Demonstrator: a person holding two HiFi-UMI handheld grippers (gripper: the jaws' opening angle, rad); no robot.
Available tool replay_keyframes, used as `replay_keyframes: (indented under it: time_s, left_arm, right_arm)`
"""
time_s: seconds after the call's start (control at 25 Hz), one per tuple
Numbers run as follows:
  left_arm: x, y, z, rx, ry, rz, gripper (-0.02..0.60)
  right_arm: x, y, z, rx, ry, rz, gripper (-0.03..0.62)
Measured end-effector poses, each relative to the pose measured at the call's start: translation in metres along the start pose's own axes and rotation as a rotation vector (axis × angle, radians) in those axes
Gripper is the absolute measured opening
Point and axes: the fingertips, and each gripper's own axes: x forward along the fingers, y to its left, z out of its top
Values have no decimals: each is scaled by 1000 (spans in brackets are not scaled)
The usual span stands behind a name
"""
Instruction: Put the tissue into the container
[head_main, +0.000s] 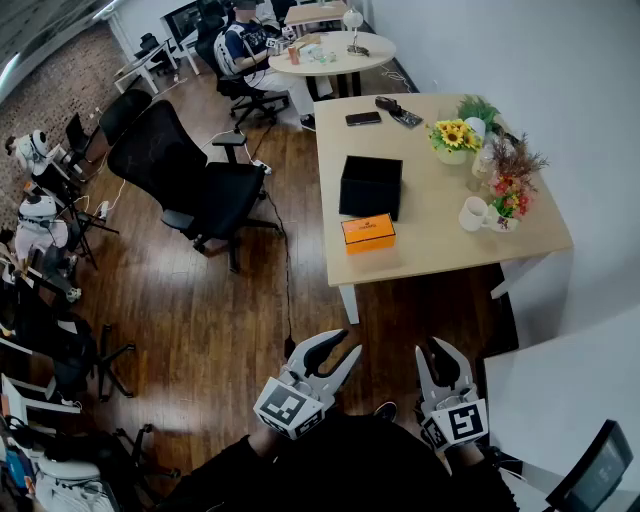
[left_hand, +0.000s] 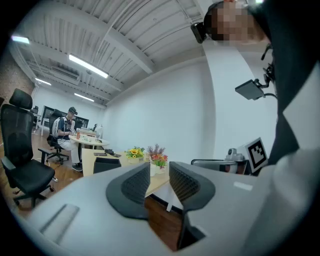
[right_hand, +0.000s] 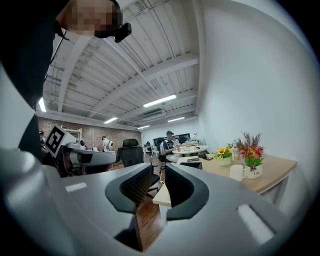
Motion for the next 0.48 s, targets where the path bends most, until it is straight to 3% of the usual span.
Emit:
replay_keyframes:
  time_s: [0.24, 0.48]
  left_arm:
    - [25, -2, -11, 15, 46, 42, 132]
    - [49, 37, -43, -6, 152, 66, 170]
  right_arm:
    - [6, -29, -10, -45, 34, 57, 87]
    - [41, -69, -18, -35, 69, 35, 87]
